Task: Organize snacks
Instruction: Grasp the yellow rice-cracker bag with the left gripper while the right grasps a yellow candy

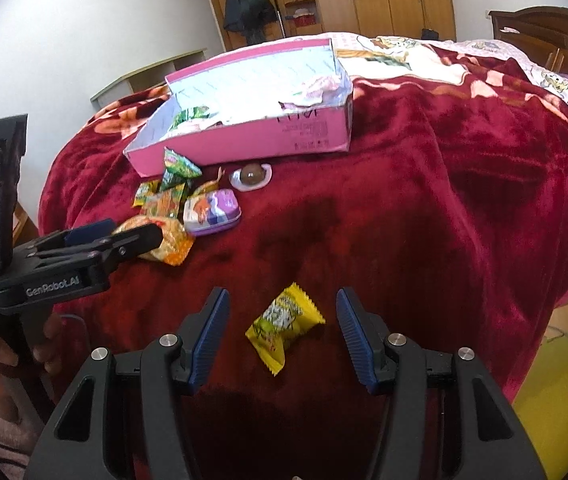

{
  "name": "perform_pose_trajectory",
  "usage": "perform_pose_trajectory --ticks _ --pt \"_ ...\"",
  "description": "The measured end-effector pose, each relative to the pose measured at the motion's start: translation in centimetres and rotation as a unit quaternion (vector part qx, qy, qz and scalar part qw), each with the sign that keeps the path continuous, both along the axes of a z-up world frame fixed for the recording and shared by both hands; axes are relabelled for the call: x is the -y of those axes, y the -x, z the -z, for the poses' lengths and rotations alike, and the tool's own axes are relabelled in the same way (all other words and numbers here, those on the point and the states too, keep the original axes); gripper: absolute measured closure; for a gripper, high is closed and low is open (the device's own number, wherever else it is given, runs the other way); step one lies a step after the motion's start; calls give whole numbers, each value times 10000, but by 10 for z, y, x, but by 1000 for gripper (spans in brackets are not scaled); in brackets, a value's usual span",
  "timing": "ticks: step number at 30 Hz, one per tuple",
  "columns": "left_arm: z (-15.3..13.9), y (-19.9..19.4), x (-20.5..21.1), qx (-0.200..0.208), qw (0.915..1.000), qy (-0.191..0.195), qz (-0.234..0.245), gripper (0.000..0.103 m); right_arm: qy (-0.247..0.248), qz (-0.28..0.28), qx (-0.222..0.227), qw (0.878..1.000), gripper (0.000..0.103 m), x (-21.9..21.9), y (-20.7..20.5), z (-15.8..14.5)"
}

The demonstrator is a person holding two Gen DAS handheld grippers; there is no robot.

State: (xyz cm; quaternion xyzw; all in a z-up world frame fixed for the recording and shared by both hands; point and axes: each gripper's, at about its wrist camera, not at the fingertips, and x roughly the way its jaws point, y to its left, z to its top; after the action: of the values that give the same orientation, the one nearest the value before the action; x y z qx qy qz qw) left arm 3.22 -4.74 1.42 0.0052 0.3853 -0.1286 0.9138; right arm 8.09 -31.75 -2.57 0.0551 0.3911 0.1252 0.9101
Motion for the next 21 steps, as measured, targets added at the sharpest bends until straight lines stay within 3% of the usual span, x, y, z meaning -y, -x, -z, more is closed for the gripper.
perform_pose_trajectory --ticks 5,9,21 --pt "9 -2 -1 42 9996 -196 -186 10 -40 29 -99 9999 46 -1 -2 11" --pt "14 -6 -5 25 9995 -120 -297 10 -99 24 -130 9999 46 -1 -2 16" --pt "19 -8 0 3 9995 -212 -247 8 -240 30 -170 9996 46 1 3 28"
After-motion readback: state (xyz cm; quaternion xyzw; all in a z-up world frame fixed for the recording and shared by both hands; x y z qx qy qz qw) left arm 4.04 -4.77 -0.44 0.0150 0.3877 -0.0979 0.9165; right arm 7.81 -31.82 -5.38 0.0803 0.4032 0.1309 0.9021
